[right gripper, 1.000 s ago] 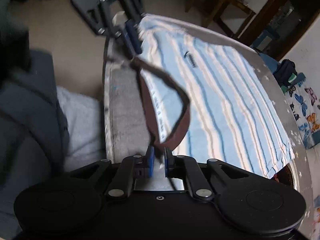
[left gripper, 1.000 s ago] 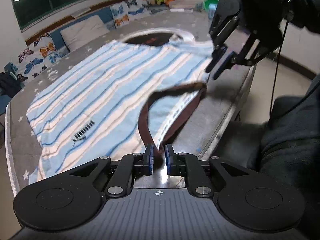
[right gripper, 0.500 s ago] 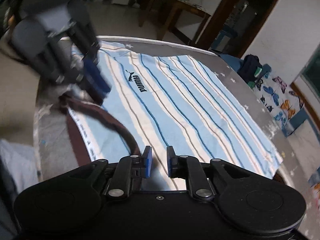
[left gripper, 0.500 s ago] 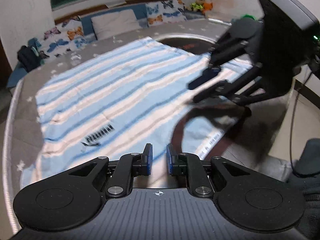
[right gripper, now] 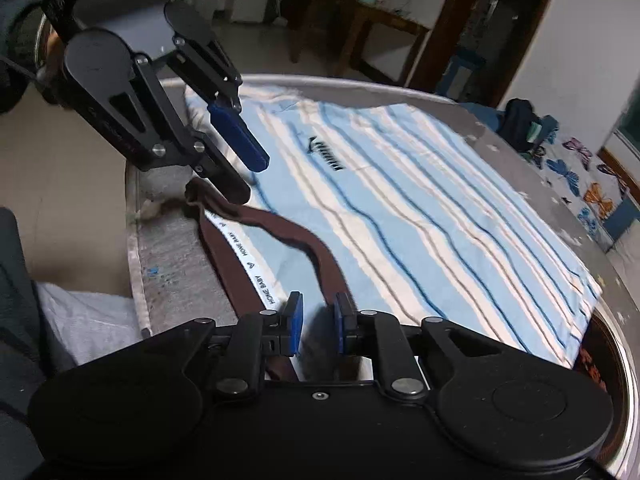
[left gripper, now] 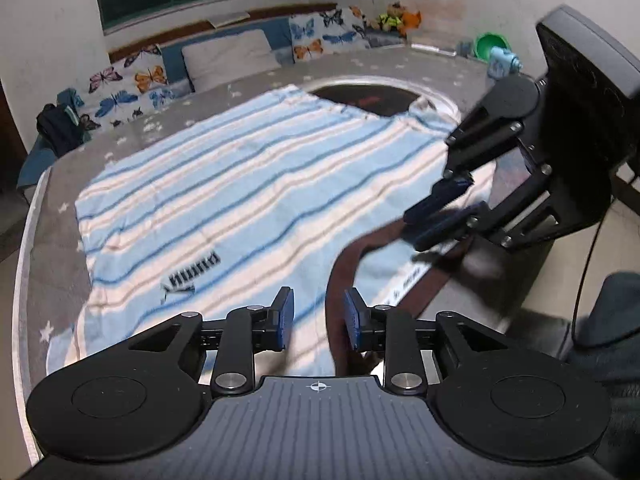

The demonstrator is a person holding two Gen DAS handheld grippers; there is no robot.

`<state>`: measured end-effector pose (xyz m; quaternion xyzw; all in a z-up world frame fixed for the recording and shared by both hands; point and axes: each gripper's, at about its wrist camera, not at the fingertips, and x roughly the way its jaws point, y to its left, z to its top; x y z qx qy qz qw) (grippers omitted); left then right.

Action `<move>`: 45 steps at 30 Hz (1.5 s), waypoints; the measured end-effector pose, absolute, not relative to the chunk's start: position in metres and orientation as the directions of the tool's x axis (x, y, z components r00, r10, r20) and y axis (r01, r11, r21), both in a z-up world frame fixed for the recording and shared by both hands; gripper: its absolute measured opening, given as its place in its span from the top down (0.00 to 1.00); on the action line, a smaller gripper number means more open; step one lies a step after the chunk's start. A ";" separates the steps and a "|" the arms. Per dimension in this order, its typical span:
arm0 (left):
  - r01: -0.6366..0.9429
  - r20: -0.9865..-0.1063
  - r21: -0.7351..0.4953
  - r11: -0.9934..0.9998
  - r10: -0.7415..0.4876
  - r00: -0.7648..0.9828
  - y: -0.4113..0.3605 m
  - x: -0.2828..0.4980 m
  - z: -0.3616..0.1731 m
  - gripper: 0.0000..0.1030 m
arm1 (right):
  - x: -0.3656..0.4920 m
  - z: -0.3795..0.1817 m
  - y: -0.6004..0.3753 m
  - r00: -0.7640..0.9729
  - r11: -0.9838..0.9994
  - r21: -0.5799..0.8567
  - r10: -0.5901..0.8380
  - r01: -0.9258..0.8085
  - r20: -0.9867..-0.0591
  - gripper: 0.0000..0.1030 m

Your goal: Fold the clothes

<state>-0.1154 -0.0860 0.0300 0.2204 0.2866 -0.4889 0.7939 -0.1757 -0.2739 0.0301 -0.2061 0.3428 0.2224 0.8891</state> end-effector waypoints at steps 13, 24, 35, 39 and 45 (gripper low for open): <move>0.944 -0.649 0.065 0.325 -0.705 0.287 -0.139 -0.124 0.037 0.63 | -0.232 0.039 -0.330 0.713 0.943 -0.060 0.206 -0.329 -0.670 0.77; 0.972 -0.635 0.029 0.235 -0.747 0.200 -0.182 -0.139 0.031 0.62 | -0.246 0.028 -0.363 0.713 0.986 -0.041 0.090 -0.164 -0.695 0.75; 0.988 -0.706 0.024 0.152 -0.698 0.124 -0.212 -0.159 -0.004 0.60 | -0.260 0.032 -0.419 0.743 0.998 0.043 -0.012 0.055 -0.669 0.73; 0.989 -0.707 0.023 0.148 -0.697 0.121 -0.209 -0.160 -0.005 0.59 | -0.266 0.029 -0.446 0.744 0.977 0.084 -0.093 0.197 -0.662 0.69; 0.987 -0.702 0.024 0.159 -0.700 0.130 -0.206 -0.162 -0.002 0.59 | -0.261 0.015 -0.478 0.729 0.926 0.173 -0.140 0.336 -0.670 0.68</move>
